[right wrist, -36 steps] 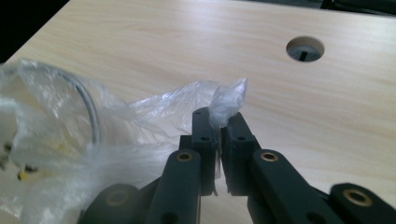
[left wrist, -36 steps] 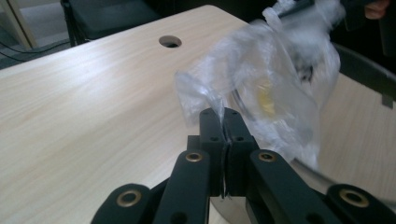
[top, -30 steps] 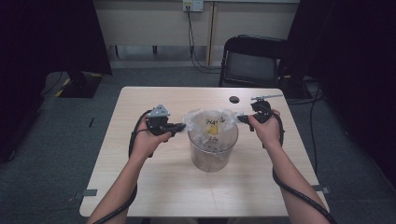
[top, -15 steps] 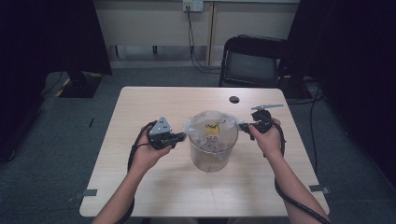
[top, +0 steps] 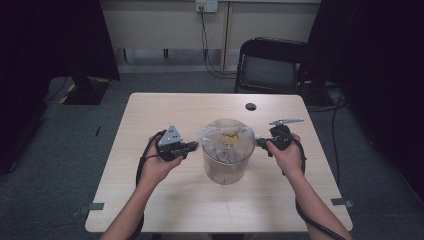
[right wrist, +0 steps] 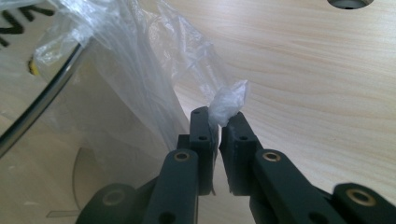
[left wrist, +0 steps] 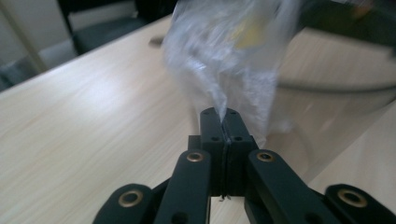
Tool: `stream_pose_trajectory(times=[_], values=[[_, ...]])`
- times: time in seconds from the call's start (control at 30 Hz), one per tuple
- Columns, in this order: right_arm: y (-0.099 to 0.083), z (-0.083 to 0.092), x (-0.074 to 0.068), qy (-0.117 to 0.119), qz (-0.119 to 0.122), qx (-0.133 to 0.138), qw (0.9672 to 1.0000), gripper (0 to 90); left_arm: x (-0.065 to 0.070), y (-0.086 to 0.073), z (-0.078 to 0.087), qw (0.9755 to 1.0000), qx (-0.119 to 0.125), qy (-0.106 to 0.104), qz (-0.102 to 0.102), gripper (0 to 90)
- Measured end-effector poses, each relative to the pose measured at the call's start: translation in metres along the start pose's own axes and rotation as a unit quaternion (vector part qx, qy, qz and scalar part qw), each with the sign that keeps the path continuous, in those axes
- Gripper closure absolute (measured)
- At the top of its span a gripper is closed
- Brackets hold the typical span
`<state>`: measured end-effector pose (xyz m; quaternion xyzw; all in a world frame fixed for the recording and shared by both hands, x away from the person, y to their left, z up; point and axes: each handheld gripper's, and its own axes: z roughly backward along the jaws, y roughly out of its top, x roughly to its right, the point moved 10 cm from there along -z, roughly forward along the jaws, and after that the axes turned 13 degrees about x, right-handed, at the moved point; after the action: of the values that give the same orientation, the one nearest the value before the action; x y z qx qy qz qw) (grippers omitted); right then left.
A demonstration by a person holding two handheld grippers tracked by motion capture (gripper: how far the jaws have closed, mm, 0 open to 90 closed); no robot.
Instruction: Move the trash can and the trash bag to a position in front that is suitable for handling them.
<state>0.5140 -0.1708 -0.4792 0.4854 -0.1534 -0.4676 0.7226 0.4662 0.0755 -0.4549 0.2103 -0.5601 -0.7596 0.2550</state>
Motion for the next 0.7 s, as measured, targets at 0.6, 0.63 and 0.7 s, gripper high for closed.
stream_pose_trajectory(times=[0.6, 0.63, 0.7], values=[[-0.004, 0.001, -0.001, 0.003, 0.013, -0.01, 0.9999, 84.9, 0.0, 0.008, 0.004, 0.9983, 0.019, 0.001, 0.054, 87.1], [-0.005, -0.001, 0.0, 0.002, 0.014, -0.012, 0.9998, 84.9, -0.002, 0.008, 0.005, 0.9985, 0.018, 0.005, 0.051, 87.5], [-0.006, -0.004, -0.001, 0.003, 0.013, -0.015, 0.9998, 84.9, -0.002, 0.005, 0.005, 0.9986, 0.011, 0.006, 0.052, 89.1]])
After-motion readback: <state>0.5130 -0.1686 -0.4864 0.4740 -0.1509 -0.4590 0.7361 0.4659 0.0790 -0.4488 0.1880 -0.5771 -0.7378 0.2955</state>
